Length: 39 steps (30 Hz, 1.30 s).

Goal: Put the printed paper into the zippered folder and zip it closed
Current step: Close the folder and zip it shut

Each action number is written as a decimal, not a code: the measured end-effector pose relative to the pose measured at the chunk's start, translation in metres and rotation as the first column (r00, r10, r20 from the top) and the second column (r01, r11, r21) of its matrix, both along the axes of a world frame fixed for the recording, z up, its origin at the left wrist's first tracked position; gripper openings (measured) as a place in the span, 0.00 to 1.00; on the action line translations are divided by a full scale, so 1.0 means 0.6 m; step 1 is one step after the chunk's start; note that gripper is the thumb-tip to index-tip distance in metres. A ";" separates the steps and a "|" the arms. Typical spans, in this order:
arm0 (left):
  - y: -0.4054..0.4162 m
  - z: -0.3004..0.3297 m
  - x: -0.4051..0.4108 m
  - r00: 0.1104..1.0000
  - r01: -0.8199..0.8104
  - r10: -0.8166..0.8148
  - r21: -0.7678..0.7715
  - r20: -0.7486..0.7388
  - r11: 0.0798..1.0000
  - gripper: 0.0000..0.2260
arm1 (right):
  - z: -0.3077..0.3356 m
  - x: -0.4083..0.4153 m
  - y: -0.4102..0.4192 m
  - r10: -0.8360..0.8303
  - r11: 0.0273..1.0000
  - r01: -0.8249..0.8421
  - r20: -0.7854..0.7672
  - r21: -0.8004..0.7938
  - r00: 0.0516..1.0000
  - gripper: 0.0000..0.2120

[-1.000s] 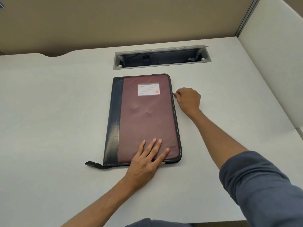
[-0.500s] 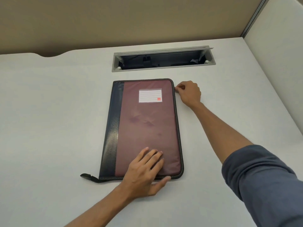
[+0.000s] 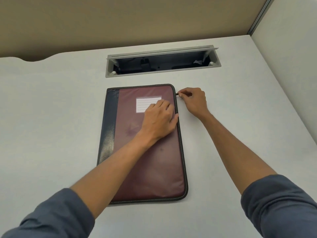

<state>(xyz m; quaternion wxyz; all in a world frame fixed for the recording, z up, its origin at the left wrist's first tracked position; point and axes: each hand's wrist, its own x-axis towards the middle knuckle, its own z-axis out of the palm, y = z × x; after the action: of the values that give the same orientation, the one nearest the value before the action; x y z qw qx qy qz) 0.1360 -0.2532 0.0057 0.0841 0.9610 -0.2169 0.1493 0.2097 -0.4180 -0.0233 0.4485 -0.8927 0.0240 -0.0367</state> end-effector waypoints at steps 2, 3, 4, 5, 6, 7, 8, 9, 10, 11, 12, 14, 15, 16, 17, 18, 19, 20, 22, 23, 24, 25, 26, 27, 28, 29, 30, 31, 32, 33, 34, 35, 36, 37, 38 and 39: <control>-0.006 -0.006 0.030 0.999 -0.025 0.025 0.001 -0.034 1.000 0.15 | -0.001 0.001 -0.003 0.013 1.000 -0.013 0.006 0.015 1.000 0.08; -0.009 -0.009 0.045 0.998 -0.035 0.035 -0.006 -0.056 0.999 0.16 | -0.001 0.001 -0.004 0.015 1.000 -0.015 0.007 0.025 1.000 0.08; -0.013 -0.013 0.061 0.995 -0.045 0.043 -0.021 -0.087 0.999 0.17 | -0.001 0.001 -0.004 0.013 0.999 -0.014 0.007 0.038 1.000 0.08; -0.016 -0.016 0.076 0.992 -0.053 0.047 -0.046 -0.120 0.998 0.19 | -0.001 0.002 -0.004 0.009 0.998 -0.009 0.003 0.057 1.000 0.07; -0.020 -0.020 0.090 0.988 -0.057 0.046 -0.076 -0.148 0.995 0.20 | -0.001 0.002 -0.005 0.003 0.997 -0.002 -0.005 0.084 1.000 0.07; -0.024 -0.023 0.103 0.985 -0.060 0.042 -0.104 -0.166 0.993 0.20 | -0.001 0.004 -0.004 -0.005 0.993 0.007 -0.020 0.116 1.000 0.07; -0.027 -0.024 0.115 0.983 -0.064 0.041 -0.124 -0.179 0.990 0.20 | -0.001 0.006 -0.004 -0.014 0.988 0.019 -0.038 0.153 0.999 0.07; -0.031 -0.025 0.125 0.981 -0.072 0.046 -0.135 -0.189 0.988 0.19 | 0.000 0.007 -0.003 -0.023 0.981 0.034 -0.056 0.190 0.998 0.07; -0.034 -0.025 0.134 0.980 -0.079 0.054 -0.131 -0.190 0.988 0.18 | 0.000 0.009 -0.002 -0.033 0.973 0.048 -0.070 0.225 0.997 0.06; -0.037 -0.025 0.141 0.982 -0.084 0.062 -0.115 -0.178 0.990 0.17 | 0.001 0.010 -0.001 -0.040 0.966 0.059 -0.078 0.252 0.996 0.06; -0.041 -0.024 0.147 0.985 -0.085 0.069 -0.092 -0.161 0.992 0.16 | 0.002 0.011 0.001 -0.045 0.960 0.066 -0.081 0.272 0.996 0.05; -0.049 -0.021 0.155 0.985 -0.090 0.079 -0.063 -0.151 0.994 0.15 | 0.004 0.011 0.003 -0.052 0.951 0.075 -0.084 0.300 0.995 0.05; -0.054 -0.018 0.159 0.983 -0.101 0.090 -0.060 -0.162 0.993 0.15 | 0.005 0.009 0.005 -0.060 0.947 0.084 -0.084 0.311 0.995 0.05; -0.059 -0.015 0.162 0.979 -0.118 0.106 -0.062 -0.177 0.991 0.14 | 0.005 0.008 0.007 -0.080 0.940 0.103 -0.084 0.326 0.993 0.05; -0.064 -0.011 0.167 0.974 -0.138 0.123 -0.062 -0.192 0.989 0.14 | 0.006 0.005 0.008 -0.113 0.931 0.136 -0.087 0.338 0.990 0.06; -0.069 -0.006 0.171 0.968 -0.154 0.139 -0.058 -0.210 0.986 0.13 | 0.006 0.003 0.008 -0.158 0.920 0.183 -0.099 0.347 0.982 0.07; -0.073 -0.001 0.175 0.961 -0.167 0.151 -0.049 -0.233 0.985 0.12 | 0.006 -0.001 0.007 -0.204 0.910 0.231 -0.112 0.344 0.973 0.08; -0.075 0.004 0.181 0.951 -0.178 0.162 -0.037 -0.262 0.983 0.11 | 0.004 -0.007 0.007 -0.234 0.908 0.263 -0.126 0.326 0.964 0.08; -0.077 0.013 0.193 0.927 -0.194 0.178 -0.014 -0.330 0.981 0.08 | 0.002 -0.019 0.012 -0.223 0.942 0.250 -0.138 0.225 0.965 0.09; -0.078 0.018 0.199 0.915 -0.194 0.180 -0.001 -0.360 0.981 0.08 | 0.002 -0.024 0.018 -0.194 0.964 0.216 -0.142 0.157 0.971 0.09; -0.079 0.022 0.206 0.906 -0.188 0.180 0.017 -0.384 0.982 0.08 | 0.004 -0.030 0.026 -0.166 0.980 0.180 -0.146 0.090 0.975 0.09; -0.080 0.025 0.212 0.896 -0.183 0.181 0.036 -0.406 0.983 0.08 | 0.005 -0.034 0.034 -0.146 0.988 0.152 -0.146 0.033 0.978 0.11; -0.082 0.027 0.218 0.886 -0.185 0.188 0.050 -0.424 0.982 0.08 | 0.004 -0.036 0.040 -0.133 0.991 0.134 -0.145 0.002 0.981 0.13; -0.082 0.026 0.225 0.876 -0.200 0.204 0.055 -0.437 0.978 0.06 | 0.003 -0.037 0.045 -0.127 0.992 0.129 -0.144 0.000 0.981 0.13; -0.082 0.024 0.232 0.864 -0.229 0.225 0.046 -0.451 0.972 0.04 | 0.003 -0.038 0.046 -0.130 0.991 0.135 -0.143 0.024 0.981 0.13; -0.081 0.021 0.238 0.846 -0.272 0.250 0.022 -0.470 0.962 0.04 | 0.003 -0.038 0.046 -0.138 0.987 0.148 -0.146 0.059 0.980 0.13; -0.079 0.019 0.244 0.824 -0.326 0.277 -0.012 -0.494 0.945 0.05 | 0.003 -0.039 0.045 -0.147 0.982 0.162 -0.153 0.093 0.977 0.13; -0.076 0.018 0.248 0.799 -0.381 0.301 -0.052 -0.521 0.923 0.06 | 0.003 -0.039 0.045 -0.152 0.978 0.172 -0.161 0.118 0.975 0.13; -0.074 0.018 0.252 0.779 -0.428 0.316 -0.091 -0.542 0.899 0.06 | 0.003 -0.039 0.045 -0.156 0.975 0.179 -0.168 0.134 0.973 0.13; -0.071 0.019 0.258 0.766 -0.462 0.324 -0.124 -0.555 0.878 0.06 | 0.003 -0.039 0.044 -0.158 0.972 0.184 -0.173 0.147 0.972 0.13; -0.067 0.021 0.262 0.757 -0.485 0.327 -0.151 -0.565 0.861 0.05 | 0.003 -0.039 0.043 -0.156 0.970 0.185 -0.177 0.159 0.972 0.13; -0.060 0.023 0.267 0.748 -0.505 0.328 -0.174 -0.578 0.845 0.05 | 0.003 -0.039 0.041 -0.153 0.968 0.184 -0.180 0.170 0.972 0.12; -0.051 0.025 0.272 0.731 -0.529 0.327 -0.195 -0.598 0.826 0.05 | 0.003 -0.040 0.040 -0.151 0.967 0.183 -0.180 0.178 0.972 0.12; -0.039 0.026 0.277 0.708 -0.557 0.324 -0.213 -0.627 0.803 0.05 | 0.003 -0.041 0.038 -0.150 0.966 0.182 -0.178 0.181 0.973 0.12; -0.026 0.027 0.282 0.680 -0.586 0.323 -0.223 -0.659 0.779 0.05 | 0.003 -0.042 0.037 -0.150 0.967 0.181 -0.173 0.179 0.973 0.11; -0.012 0.028 0.286 0.650 -0.612 0.322 -0.223 -0.688 0.759 0.04 | 0.003 -0.042 0.037 -0.149 0.969 0.178 -0.168 0.173 0.974 0.11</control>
<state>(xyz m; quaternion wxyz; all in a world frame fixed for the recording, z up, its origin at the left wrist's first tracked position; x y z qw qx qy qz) 0.3074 -0.2606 0.0222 0.3201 0.9329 0.1245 -0.1085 0.1845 -0.3958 -0.0218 0.5226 -0.8417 0.1355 -0.0022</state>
